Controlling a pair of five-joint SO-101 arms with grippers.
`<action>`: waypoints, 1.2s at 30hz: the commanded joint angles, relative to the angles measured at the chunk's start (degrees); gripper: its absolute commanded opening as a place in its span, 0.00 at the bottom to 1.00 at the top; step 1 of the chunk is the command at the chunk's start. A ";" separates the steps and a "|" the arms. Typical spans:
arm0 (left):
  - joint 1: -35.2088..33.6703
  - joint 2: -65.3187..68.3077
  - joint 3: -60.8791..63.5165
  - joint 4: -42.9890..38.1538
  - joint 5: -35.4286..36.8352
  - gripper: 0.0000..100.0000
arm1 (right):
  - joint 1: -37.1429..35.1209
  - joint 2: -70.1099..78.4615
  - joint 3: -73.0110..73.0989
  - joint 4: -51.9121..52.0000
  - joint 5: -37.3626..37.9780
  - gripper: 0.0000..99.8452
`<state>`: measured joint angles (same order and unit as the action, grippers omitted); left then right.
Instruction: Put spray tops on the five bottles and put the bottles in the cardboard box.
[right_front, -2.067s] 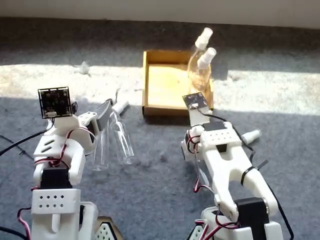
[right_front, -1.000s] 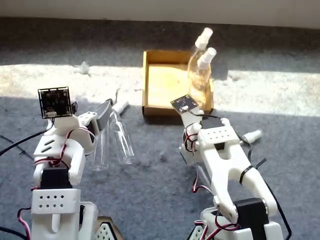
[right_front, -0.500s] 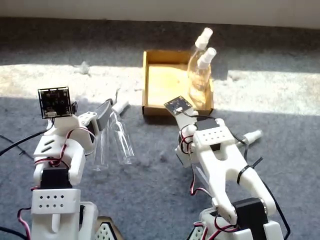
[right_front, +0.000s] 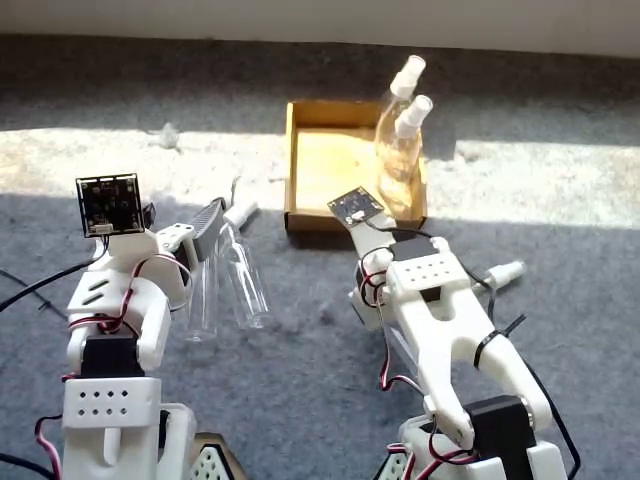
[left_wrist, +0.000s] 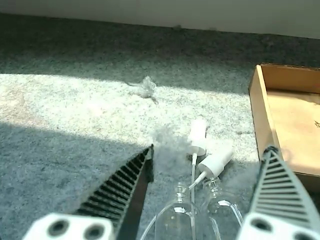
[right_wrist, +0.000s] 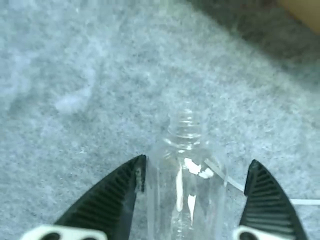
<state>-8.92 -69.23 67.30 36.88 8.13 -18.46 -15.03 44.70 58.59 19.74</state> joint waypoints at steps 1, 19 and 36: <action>0.84 0.04 -0.48 -1.14 0.44 0.30 | -0.57 -1.45 -2.68 -0.75 0.26 0.29; 0.84 0.13 -0.48 -1.14 0.44 0.30 | -3.03 -1.27 -2.68 -1.19 3.16 0.29; 0.84 0.13 -0.48 -1.14 0.44 0.30 | -3.03 11.82 -9.19 -1.71 2.81 0.28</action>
<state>-8.92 -69.23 67.30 36.88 8.13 -21.27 -3.08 37.93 57.54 22.46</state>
